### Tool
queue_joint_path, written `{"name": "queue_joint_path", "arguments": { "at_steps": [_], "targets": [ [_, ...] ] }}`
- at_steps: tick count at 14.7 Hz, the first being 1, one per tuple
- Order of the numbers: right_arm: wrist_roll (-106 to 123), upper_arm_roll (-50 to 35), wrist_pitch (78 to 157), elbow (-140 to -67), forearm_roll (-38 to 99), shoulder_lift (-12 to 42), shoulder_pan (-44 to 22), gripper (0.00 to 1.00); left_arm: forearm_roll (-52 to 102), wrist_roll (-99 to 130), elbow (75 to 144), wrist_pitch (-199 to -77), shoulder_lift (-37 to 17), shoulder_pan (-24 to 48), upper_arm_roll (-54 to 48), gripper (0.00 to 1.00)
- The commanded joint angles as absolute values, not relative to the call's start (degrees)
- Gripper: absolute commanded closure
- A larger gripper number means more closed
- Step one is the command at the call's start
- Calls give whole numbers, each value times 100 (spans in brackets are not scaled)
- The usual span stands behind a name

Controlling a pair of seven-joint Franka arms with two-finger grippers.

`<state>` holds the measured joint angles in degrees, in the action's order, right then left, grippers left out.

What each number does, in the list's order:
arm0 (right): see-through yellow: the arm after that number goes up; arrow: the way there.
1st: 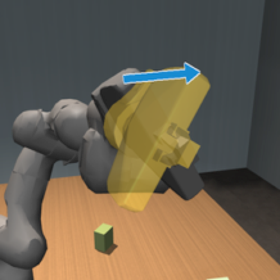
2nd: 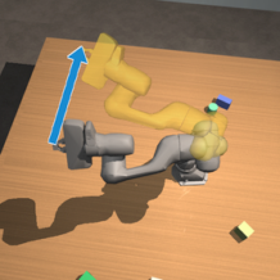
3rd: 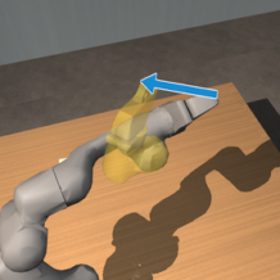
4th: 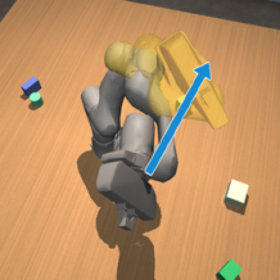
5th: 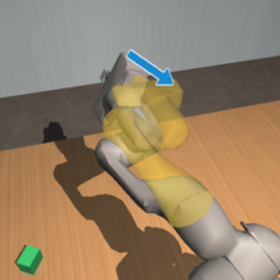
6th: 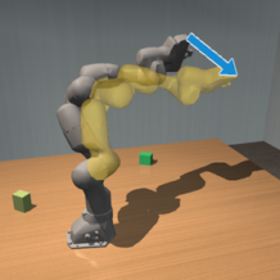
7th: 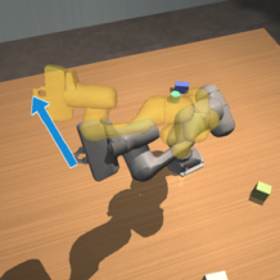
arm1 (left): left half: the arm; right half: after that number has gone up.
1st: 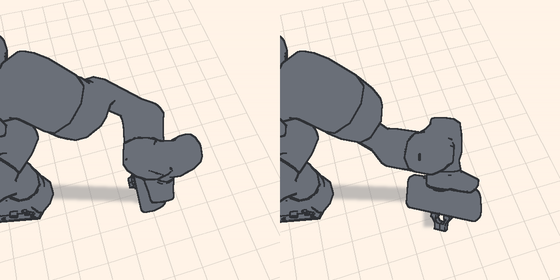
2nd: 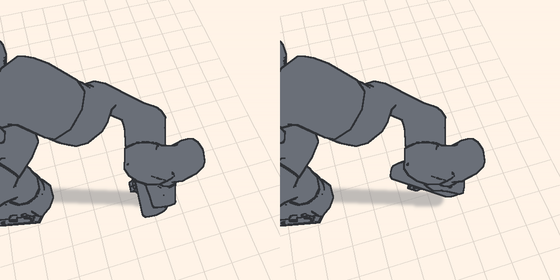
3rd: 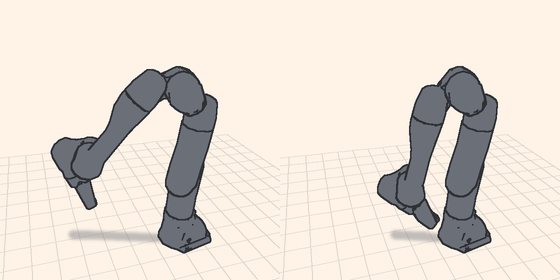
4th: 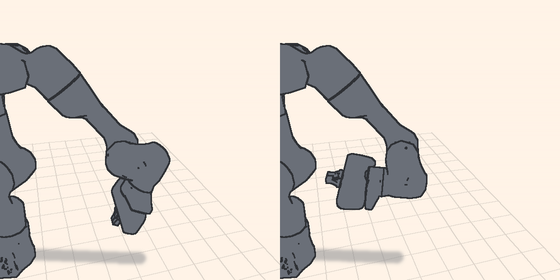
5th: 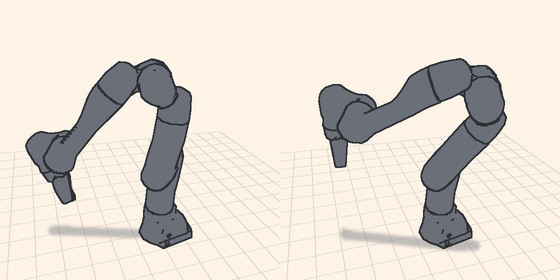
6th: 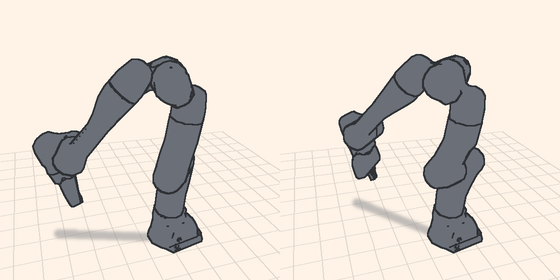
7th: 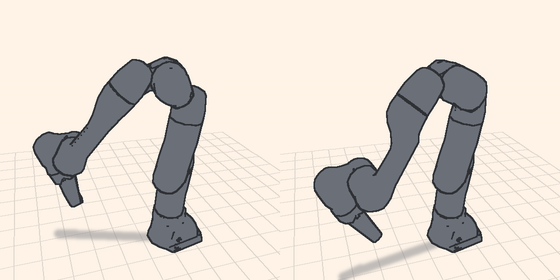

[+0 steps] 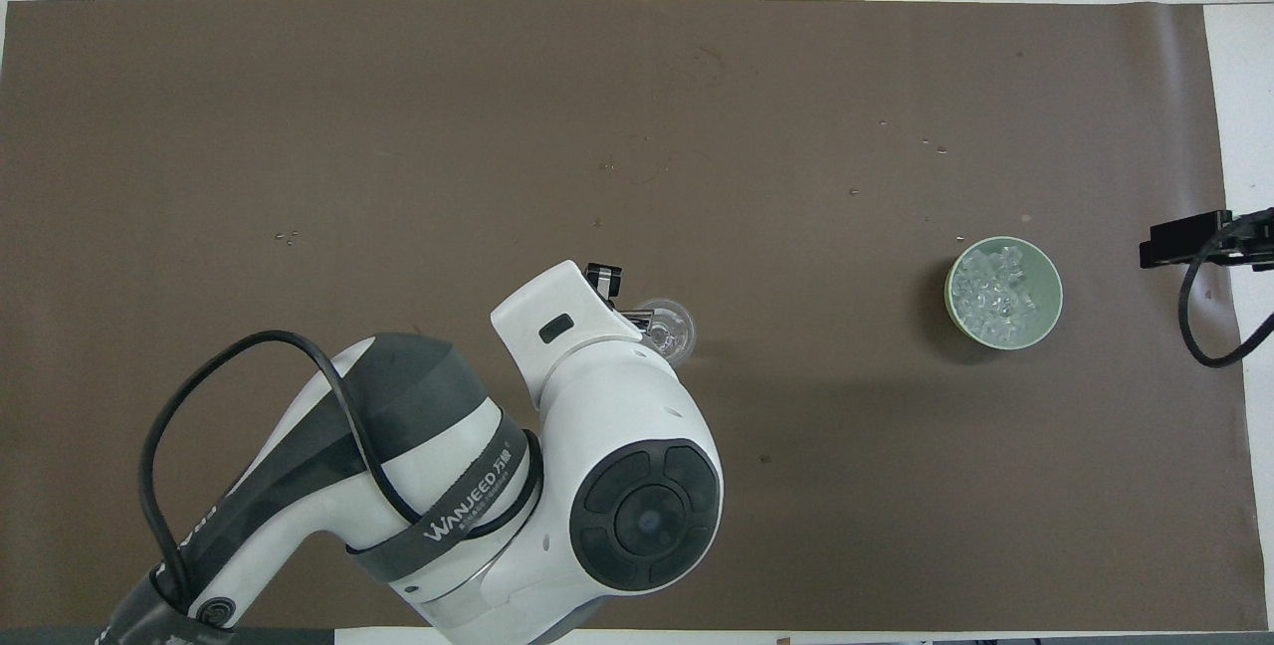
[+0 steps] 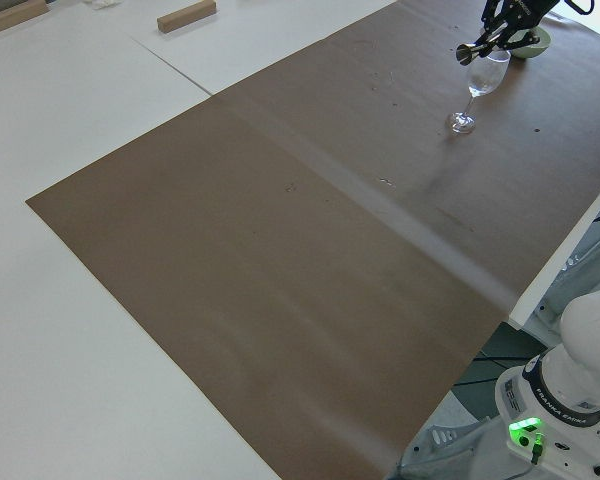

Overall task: Pour wine and add ice with both arms
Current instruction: 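Return the jigger with the left gripper while the right gripper reaches the cup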

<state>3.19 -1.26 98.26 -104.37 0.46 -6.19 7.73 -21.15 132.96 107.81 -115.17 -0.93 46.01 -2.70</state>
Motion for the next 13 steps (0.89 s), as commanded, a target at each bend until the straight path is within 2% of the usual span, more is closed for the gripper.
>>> {"name": "queue_joint_path", "arguments": {
  "at_steps": [1, 5, 9, 10, 13],
  "targets": [
    [422, -123, 10518, -11283, 211, -879, 809, 0, -1453, 13150, 10758, -11504, 70, 4220, -255, 100],
    [194, -132, 11494, -12014, 281, -502, 756, 0, 293, 12176, 10784, -11777, 53, 3500, -255, 100],
    [79, -132, 12714, -12742, 281, -255, 642, 1, 2342, 9919, 11021, -11742, 97, 2315, -246, 100],
    [105, -132, 12935, -12866, 281, -237, 642, 9, 2773, 9357, 11187, -11760, 175, 1955, -255, 100],
    [9, -132, 13235, -12911, 281, 17, 624, 20, 4327, 7418, 11907, -11699, 343, 795, -246, 100]
  ]
}}
